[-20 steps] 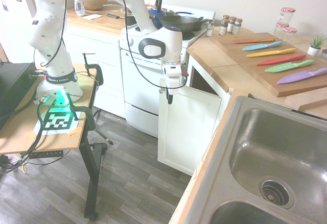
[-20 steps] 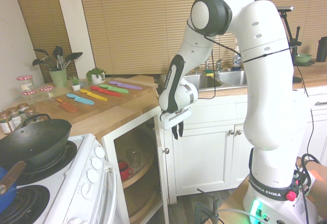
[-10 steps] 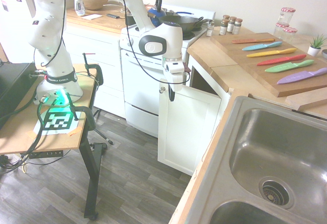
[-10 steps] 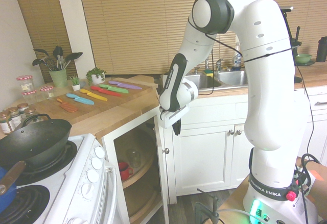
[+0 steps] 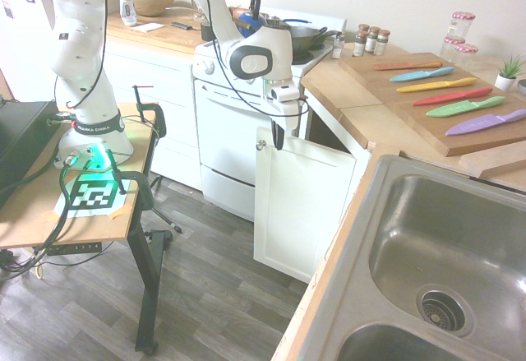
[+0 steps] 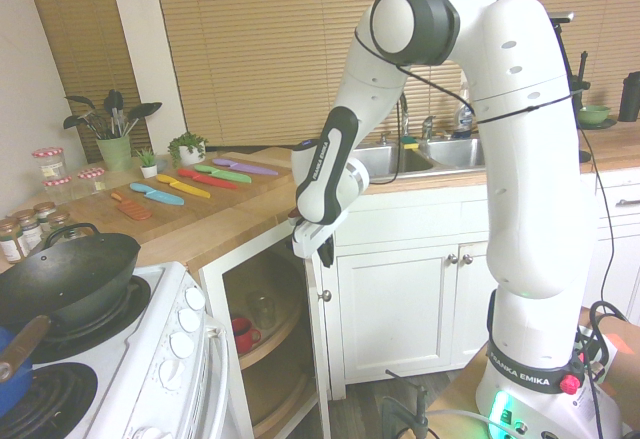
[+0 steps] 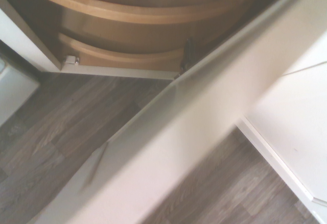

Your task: Close the cabinet

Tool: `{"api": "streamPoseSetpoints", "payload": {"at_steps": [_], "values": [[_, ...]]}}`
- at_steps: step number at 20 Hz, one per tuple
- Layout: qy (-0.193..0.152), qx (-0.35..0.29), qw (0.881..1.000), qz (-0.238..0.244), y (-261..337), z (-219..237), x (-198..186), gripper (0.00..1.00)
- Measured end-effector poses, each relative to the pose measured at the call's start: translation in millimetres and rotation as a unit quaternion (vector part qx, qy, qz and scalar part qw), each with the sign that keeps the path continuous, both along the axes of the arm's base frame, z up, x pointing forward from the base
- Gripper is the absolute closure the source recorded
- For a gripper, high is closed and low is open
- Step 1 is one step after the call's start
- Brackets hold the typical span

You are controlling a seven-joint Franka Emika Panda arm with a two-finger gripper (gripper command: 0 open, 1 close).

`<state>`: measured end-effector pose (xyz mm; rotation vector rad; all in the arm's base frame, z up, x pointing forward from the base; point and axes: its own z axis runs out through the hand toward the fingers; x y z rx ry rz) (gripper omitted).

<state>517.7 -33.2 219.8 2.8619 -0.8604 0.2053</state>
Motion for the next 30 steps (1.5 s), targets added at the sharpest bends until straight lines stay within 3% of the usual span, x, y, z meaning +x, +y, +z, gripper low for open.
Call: {"api": "streamPoseSetpoints", "payload": {"at_steps": [15,25,30], "values": [[0.037,-0.013,0.999,0.009,44.1,10.3,55.8,1.00],[0.030,0.004,1.000,-0.002,85.2,3.8,113.9,1.00],[0.018,0.012,1.000,-0.003,96.7,15.7,118.7,1.00]]}}
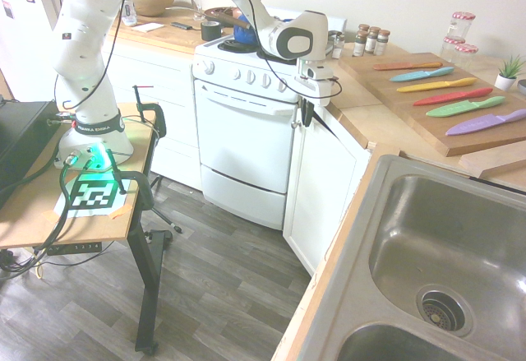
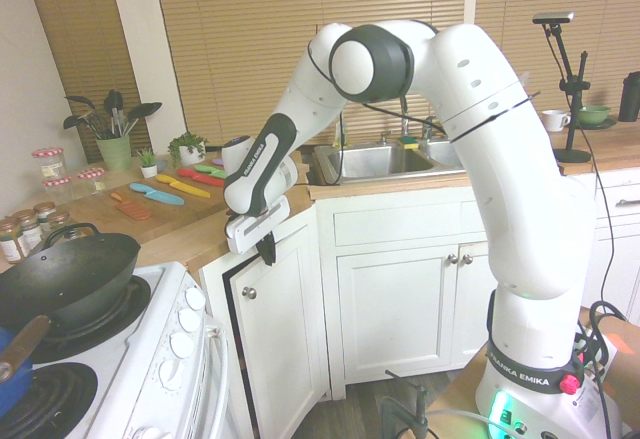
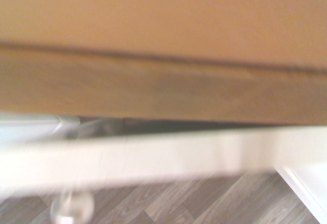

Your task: Close the cabinet

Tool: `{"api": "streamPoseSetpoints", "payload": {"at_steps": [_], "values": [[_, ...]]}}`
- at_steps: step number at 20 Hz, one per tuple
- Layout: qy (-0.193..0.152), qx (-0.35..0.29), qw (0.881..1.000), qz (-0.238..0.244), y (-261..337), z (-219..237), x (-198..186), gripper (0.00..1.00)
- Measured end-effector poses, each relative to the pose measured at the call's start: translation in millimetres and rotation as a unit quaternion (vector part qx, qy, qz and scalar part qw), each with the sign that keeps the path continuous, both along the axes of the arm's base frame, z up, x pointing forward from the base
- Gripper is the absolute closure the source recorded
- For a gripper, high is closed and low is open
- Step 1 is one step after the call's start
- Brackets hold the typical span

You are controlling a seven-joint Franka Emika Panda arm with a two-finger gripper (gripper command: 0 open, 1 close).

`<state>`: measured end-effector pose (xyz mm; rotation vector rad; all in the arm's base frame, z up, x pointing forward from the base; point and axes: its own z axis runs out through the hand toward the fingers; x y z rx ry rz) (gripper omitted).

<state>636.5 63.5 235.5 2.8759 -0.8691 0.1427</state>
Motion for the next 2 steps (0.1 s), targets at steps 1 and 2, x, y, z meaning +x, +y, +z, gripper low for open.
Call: {"api": "streamPoseSetpoints", "payload": {"at_steps": [1,2], "values": [[-0.002,0.000,1.000,-0.003,-2.8,-0.7,-4.8,1.00],[-0.004,0.001,1.000,-0.007,-9.0,-2.8,-13.1,1.00]]}}
